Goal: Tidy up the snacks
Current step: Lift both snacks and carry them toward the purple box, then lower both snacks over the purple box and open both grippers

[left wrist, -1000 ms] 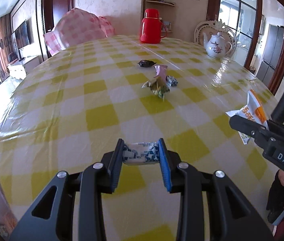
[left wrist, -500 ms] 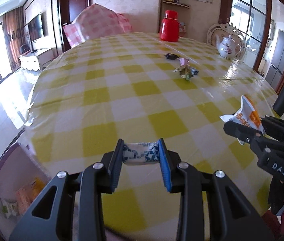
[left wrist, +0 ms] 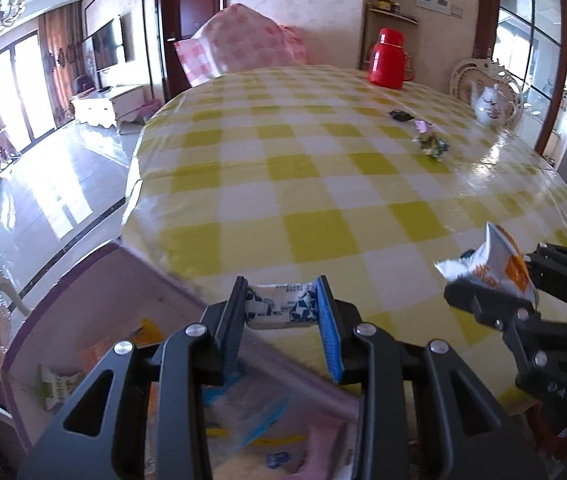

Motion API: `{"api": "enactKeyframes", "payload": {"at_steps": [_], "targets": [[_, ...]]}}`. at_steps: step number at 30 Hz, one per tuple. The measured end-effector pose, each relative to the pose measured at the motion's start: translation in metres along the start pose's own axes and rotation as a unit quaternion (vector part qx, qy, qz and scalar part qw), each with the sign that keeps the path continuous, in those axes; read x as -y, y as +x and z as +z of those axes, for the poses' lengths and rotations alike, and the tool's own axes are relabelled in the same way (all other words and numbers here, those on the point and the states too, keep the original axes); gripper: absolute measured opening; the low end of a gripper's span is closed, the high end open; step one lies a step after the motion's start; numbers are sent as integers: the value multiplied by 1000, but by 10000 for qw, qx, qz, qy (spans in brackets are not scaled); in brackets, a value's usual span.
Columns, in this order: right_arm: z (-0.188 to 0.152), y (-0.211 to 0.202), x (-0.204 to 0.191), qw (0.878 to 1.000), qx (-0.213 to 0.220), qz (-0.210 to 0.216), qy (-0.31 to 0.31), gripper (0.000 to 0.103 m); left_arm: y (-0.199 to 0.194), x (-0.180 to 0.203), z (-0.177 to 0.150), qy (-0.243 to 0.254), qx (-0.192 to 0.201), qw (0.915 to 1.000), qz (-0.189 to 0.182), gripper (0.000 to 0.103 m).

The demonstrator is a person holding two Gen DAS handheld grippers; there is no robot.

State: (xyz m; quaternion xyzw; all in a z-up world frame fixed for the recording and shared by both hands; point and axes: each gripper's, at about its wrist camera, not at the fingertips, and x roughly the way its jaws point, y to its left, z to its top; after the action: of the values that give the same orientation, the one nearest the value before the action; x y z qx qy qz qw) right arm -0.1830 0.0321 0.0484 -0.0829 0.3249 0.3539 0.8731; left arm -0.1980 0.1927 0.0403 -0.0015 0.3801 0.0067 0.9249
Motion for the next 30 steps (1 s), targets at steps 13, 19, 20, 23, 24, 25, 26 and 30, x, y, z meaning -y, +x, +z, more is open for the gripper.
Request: {"api": "enactKeyframes", "payload": {"at_steps": [13,19,20,23,24,25,26,30], "targets": [[1,19,-82,9922,-297,1065,-582,27,-6,-65,-14,-329,-188,9972,639,34],[-4,33,-109,9853,-513,1431,-784,28,-3,-84,-19,-454,-351,9946,870,35],[-5,35,-114,9834,-556,1516,-830,28,-1,-87,-20,-450,-395,9941,905,35],[-10,38,-124,9786,-602,1728,-937,30,2,-91,-22,-473,-476,9933,945,35],[-11,36,-125,9768,-597,1839,-917,31,2,-91,-23,-468,-506,9930,962,36],[-12,33,-125,9757,-588,1913,-895,34,3,-91,-23,-434,-527,9923,1031,37],[-11,32,-121,9761,-574,1917,-843,40,4,-91,-22,-431,-522,9918,1084,48],[-4,22,-101,9817,-409,1789,-515,42,1,-88,-20,-398,-410,9905,1248,77]]}}
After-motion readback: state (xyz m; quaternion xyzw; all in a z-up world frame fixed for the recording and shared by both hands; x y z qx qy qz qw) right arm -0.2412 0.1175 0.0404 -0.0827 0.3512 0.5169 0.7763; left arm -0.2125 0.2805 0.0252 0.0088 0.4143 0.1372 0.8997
